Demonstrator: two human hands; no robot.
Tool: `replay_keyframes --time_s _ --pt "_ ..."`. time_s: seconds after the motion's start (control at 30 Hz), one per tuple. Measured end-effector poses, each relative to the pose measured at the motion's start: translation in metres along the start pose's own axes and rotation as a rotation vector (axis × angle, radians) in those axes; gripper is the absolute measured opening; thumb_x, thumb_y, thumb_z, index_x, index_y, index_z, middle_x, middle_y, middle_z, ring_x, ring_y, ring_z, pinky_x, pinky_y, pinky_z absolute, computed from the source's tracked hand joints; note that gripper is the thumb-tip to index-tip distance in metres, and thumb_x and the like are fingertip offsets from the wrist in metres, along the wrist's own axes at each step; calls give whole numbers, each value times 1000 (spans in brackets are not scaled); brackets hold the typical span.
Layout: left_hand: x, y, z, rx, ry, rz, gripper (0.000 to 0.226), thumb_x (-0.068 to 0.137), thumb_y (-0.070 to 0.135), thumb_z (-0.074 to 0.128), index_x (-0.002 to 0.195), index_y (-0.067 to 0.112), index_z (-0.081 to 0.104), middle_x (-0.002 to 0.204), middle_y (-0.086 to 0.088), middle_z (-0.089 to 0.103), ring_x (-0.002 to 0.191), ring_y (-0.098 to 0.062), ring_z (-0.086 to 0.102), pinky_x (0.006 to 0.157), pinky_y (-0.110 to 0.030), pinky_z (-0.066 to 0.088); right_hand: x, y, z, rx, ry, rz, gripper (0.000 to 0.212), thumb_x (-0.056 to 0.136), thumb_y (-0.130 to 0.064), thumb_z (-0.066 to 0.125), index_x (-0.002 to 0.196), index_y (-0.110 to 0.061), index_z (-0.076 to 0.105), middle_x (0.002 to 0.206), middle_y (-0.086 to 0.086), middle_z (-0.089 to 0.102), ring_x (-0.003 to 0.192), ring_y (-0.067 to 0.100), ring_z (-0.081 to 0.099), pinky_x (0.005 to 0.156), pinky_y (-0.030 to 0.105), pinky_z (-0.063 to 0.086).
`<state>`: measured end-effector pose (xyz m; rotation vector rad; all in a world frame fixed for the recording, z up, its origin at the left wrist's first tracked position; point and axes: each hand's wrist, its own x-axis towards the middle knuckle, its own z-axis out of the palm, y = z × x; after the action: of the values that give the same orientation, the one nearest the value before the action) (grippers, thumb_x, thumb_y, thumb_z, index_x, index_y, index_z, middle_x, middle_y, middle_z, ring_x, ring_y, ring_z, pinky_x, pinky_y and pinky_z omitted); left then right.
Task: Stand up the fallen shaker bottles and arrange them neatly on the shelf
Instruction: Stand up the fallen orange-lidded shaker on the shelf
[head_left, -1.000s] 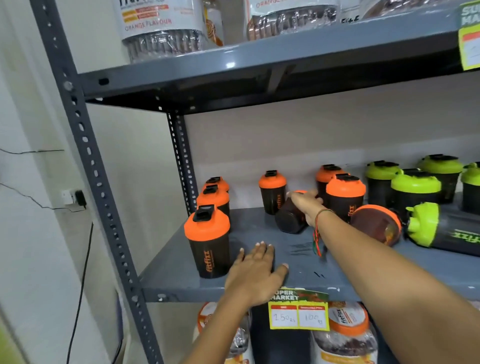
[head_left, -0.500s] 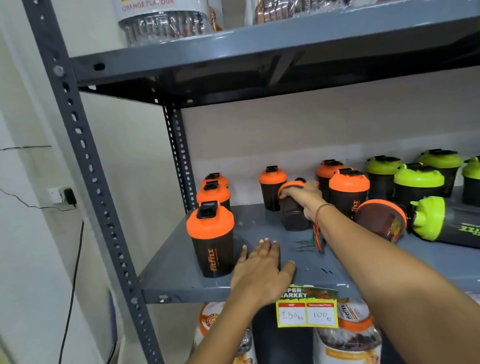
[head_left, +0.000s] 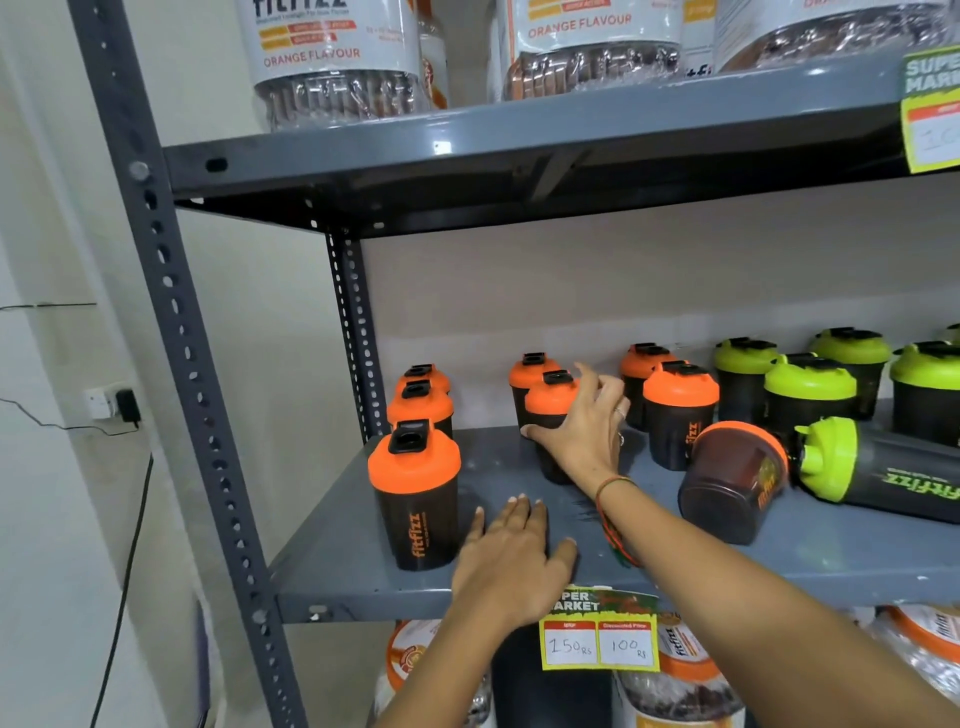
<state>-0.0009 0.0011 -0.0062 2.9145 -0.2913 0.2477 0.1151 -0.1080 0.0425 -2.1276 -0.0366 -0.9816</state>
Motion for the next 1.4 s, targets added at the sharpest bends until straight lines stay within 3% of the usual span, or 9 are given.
replay_keyframes --time_s 0.17,0.3,0.53,0.73,0.9,1.03,1.17,1.3,1.4 --pt "-1 1 0 8 -1 0 73 90 58 17 153 21 16 162 1 11 149 -12 6 120 -43 -5 -3 15 -2 223 -112 98 119 56 -37 91 149 -20 19 148 12 28 135 37 32 104 45 35" --pt "-1 1 0 8 -5 -1 73 89 58 17 153 21 15 162 1 11 149 -12 6 119 -42 -5 -6 32 -4 419 -298 183 117 65 -17 84 152 -25 5 145 14 38 130 32 41 100 34 38" --pt "0 0 1 16 -2 -3 74 89 59 16 153 22 15 162 1 11 149 -12 6 119 -42 -4 -6 33 -5 379 -360 228 94 59 -27 90 133 -18 34 125 9 55 104 20 48 83 27 39" --pt "1 -1 1 18 0 -4 74 88 59 16 153 22 16 162 1 11 149 -12 6 120 -42 -3 -10 32 -2 358 -331 214 101 58 -31 92 137 -16 31 134 12 51 123 30 50 89 29 40" --pt "2 -3 1 22 11 -4 74 88 59 17 152 22 17 162 1 13 149 -12 8 120 -42 -2 -20 13 -25 418 -288 227 128 60 -42 90 155 -21 7 159 13 22 143 34 29 111 47 32" --pt "3 -5 3 27 29 8 74 88 59 17 152 21 19 162 0 15 149 -14 11 120 -42 0 -27 -9 -70 472 42 16 90 74 -45 74 148 -21 30 148 7 34 136 27 39 108 45 38" --pt "3 -5 4 37 19 29 73 90 58 15 152 20 18 162 -2 14 149 -15 10 119 -42 -1 -6 3 -139 60 268 -187 60 76 -45 66 128 -20 52 122 6 50 107 29 56 89 38 46" --pt "2 -3 3 49 19 37 71 92 55 15 152 18 19 162 -3 15 149 -17 13 120 -44 2 -6 52 -186 -521 -154 35 72 83 -64 57 127 -9 48 127 19 46 112 47 56 88 50 48" --pt "2 -2 2 55 10 43 70 93 54 16 152 18 19 162 -4 15 149 -17 13 121 -45 3 -23 73 -190 -635 -268 148 81 86 -74 41 130 -7 48 133 21 46 121 45 52 92 51 44"
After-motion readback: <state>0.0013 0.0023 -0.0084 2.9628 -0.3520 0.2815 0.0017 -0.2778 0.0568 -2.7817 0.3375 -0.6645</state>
